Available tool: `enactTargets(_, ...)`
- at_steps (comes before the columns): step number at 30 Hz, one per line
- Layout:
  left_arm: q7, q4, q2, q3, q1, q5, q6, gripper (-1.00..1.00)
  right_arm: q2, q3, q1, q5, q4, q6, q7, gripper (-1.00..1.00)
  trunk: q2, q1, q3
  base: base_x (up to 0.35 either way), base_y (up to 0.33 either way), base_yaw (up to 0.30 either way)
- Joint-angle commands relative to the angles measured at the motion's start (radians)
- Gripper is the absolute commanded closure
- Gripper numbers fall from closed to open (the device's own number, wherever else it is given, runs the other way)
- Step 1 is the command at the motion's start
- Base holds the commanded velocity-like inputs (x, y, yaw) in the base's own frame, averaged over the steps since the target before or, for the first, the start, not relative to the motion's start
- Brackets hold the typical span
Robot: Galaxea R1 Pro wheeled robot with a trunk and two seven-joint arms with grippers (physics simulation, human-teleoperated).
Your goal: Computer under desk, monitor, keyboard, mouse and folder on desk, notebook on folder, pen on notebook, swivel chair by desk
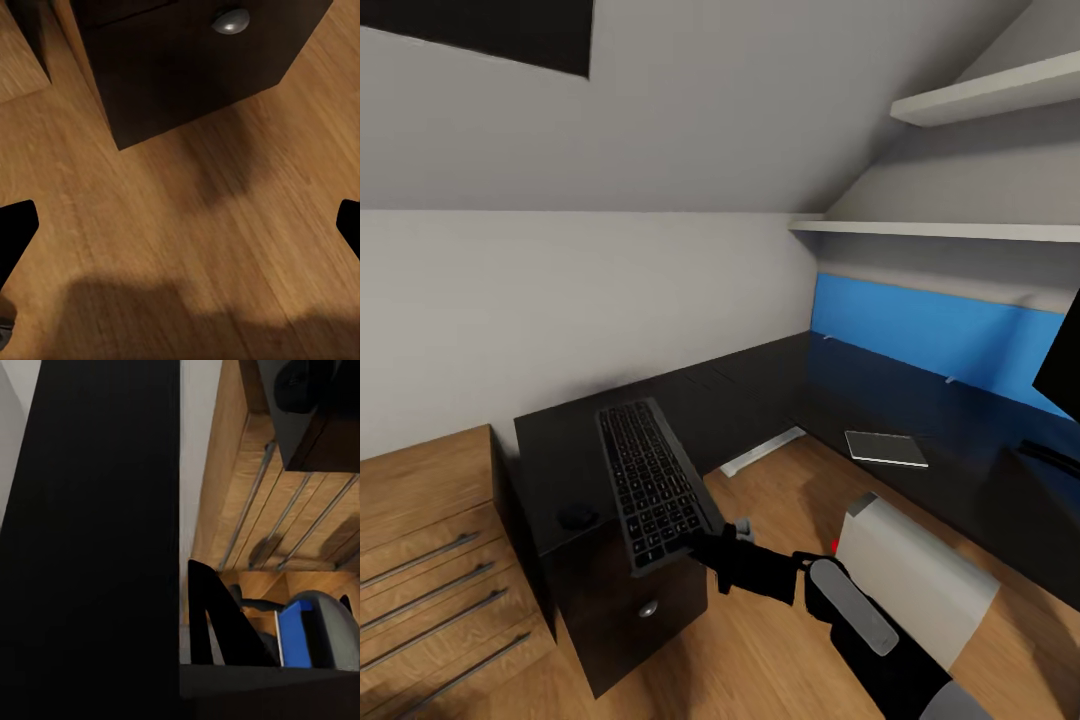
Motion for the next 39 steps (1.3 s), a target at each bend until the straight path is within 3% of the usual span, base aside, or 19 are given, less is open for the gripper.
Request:
enactTargets(1, 0.009, 0.0, 0.002, -0.009, -0.001, 0.008, -0.004, -1.0, -0.001, -0.01, -0.001, -0.002, 0.001, 0.013, 0.007, 1.0, 0.0, 0.0, -0.001, 0.0, 0.0, 0.0)
enactTargets(8, 0.008, 0.003, 0.0, -0.013, -0.001, 0.004, -0.011, -1.0, -0.004, -0.058, -0.001, -0.008, 0.004, 0.076, 0.004, 1.0, 0.0, 0.0, -0.001, 0.015, 0.0, 0.0)
enactTargets(13, 0.004, 0.005, 0.0, -0.015, -0.001, 0.006, -0.07, -1.0, -0.003, -0.09, -0.001, -0.009, 0.025, 0.093, 0.006, 1.0, 0.0, 0.0, -0.001, 0.199, 0.0, 0.0)
enactTargets(24, 0.002, 0.021, -0.001, -0.016, -0.001, 0.006, -0.083, -1.0, 0.006, -0.094, -0.004, -0.007, 0.108, 0.09, 0.006, 1.0, 0.0, 0.0, -0.001, 0.021, 0.0, 0.0)
enactTargets(31, 0.001, 0.033, -0.002, -0.016, -0.001, 0.006, -0.086, -1.0, 0.028, -0.09, -0.007, 0.0, 0.166, 0.09, 0.006, 1.0, 0.0, 0.0, -0.001, 0.169, 0.0, 0.0)
enactTargets(36, 0.002, 0.035, -0.003, -0.016, -0.001, 0.006, -0.086, -1.0, 0.077, -0.088, -0.007, 0.077, 0.171, 0.089, 0.006, 1.0, 0.0, 0.0, -0.001, 0.121, 0.0, 0.0)
enactTargets(39, 0.001, 0.036, -0.003, -0.017, -0.001, 0.006, -0.085, -1.0, 0.094, -0.087, -0.007, 0.096, 0.173, 0.087, 0.005, 1.0, 0.0, 0.0, -0.001, 0.161, 0.0, 0.0)
